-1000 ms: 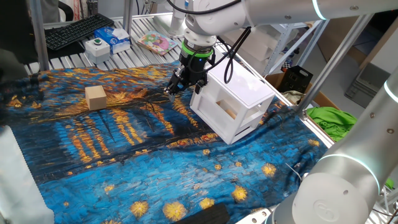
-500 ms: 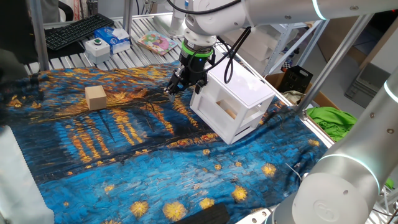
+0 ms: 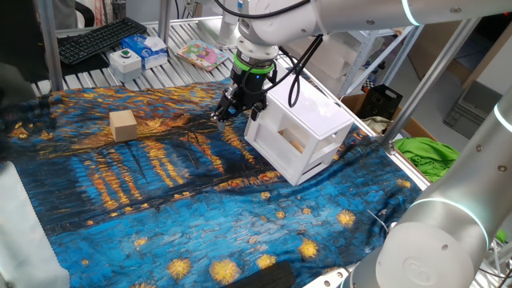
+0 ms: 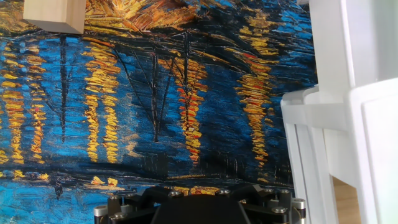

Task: Put things in the drawer

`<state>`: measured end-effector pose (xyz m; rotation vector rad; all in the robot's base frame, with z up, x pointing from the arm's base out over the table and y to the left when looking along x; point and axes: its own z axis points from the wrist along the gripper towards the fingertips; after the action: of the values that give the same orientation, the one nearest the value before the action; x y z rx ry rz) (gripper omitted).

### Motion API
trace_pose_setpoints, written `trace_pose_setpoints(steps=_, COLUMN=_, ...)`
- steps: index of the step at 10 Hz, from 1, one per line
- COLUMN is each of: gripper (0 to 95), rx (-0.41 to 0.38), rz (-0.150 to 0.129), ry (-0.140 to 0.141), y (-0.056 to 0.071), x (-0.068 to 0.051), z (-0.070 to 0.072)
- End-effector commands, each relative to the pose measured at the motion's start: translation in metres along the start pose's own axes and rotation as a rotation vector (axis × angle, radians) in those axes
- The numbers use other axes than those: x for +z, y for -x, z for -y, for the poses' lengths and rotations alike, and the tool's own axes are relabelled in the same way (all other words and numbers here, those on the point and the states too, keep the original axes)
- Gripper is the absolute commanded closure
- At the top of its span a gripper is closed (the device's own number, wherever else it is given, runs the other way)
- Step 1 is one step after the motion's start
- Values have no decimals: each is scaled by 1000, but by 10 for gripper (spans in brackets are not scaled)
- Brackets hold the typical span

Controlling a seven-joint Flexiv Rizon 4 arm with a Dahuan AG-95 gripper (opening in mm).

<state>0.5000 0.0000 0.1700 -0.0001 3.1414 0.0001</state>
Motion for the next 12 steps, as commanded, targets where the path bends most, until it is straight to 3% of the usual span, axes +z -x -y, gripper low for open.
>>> trace_pose_setpoints(steps=1, gripper=950, rx=214, rz=91, ry=128, y=0, x=0, z=0)
trace_pose_setpoints(steps=12, gripper=950, rx=210, rz=90, ry=133, y=2, x=5, z=-2)
